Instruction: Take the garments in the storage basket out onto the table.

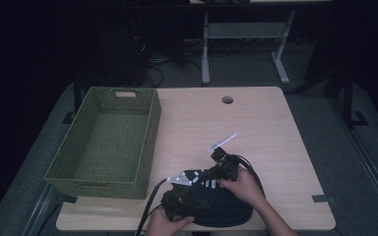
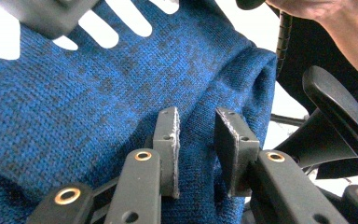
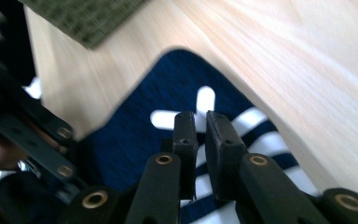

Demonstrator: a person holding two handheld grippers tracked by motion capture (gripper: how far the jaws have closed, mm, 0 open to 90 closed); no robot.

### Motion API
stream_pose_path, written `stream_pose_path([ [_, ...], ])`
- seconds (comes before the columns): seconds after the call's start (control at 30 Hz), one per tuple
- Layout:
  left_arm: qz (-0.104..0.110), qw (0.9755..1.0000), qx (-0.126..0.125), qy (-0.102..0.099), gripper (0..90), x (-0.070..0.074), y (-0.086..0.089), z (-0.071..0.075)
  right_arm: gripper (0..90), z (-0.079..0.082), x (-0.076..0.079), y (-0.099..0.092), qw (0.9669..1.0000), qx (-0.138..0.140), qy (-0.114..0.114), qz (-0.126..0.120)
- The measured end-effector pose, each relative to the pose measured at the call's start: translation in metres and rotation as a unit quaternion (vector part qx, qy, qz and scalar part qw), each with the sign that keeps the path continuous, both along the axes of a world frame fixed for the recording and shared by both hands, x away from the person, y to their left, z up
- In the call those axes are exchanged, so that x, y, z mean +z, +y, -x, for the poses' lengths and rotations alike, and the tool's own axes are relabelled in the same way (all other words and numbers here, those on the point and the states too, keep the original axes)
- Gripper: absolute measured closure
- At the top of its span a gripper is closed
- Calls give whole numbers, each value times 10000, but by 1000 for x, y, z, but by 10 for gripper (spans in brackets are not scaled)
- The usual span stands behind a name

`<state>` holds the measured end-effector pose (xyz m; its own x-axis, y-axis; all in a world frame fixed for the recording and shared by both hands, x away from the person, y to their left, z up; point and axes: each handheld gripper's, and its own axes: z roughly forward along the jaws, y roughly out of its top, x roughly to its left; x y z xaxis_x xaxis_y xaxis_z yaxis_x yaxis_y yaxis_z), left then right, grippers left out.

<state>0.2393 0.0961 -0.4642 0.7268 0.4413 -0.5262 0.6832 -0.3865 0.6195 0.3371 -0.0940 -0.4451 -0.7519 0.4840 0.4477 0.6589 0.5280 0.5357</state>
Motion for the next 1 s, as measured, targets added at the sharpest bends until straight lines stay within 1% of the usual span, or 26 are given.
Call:
stream_pose_path([
  [0.07, 0, 10000, -1, -31, 705, 0, 0, 0, 809, 0, 5, 4, 10000, 11, -45, -78],
  [0.17, 2, 10000, -6, -11, 704, 0, 0, 0, 809, -2, 12, 15, 9998, 91, -134, -70],
  [0.23, -3, 10000, -8, -9, 704, 0, 1, 0, 806, -5, 13, 23, 9998, 149, -123, -60],
  [0.33, 26, 10000, 9, 6, 703, -1, 1, 1, 805, -10, 9, 35, 9998, 191, -81, 28],
  [0.4, 43, 10000, 28, 18, 702, -1, 1, 1, 806, -12, 7, 41, 9996, 200, -115, 153],
  [0.43, 41, 10000, 24, 12, 702, -1, 1, 1, 810, -12, 5, 44, 9992, 205, -157, 295],
  [0.53, 55, 10000, 26, 19, 702, -1, 1, 1, 833, -14, -5, 48, 9981, 224, -98, 559],
  [0.6, 61, 10000, 29, 27, 702, -1, 1, 1, 833, -14, -5, 48, 9982, 196, -72, 560],
  [0.67, 54, 10000, 25, 26, 702, -1, 1, 1, 821, -14, -3, 49, 9980, 221, -107, 576],
  [0.7, 64, 10000, 24, 41, 701, -1, 1, 1, 812, -13, -2, 48, 9982, 214, -109, 548],
  [0.73, 66, 10000, 26, 41, 699, -1, 1, 1, 808, -12, 1, 47, 9986, 202, -133, 466],
  [0.77, 68, 10000, 27, 42, 698, -1, 1, 1, 808, -11, 4, 43, 9990, 179, -160, 369],
  [0.87, 95, 9999, 16, 80, 681, 0, 2, 0, 809, -10, 10, 34, 9994, 90, -198, 254],
  [0.93, 58, 10000, 14, 42, 681, 1, 2, 1, 809, -11, 13, 26, 9996, -15, -195, 221],
  [1.0, 44, 10000, 20, 28, 682, 1, 1, 1, 816, -13, 13, 19, 9995, -124, -161, 251],
])
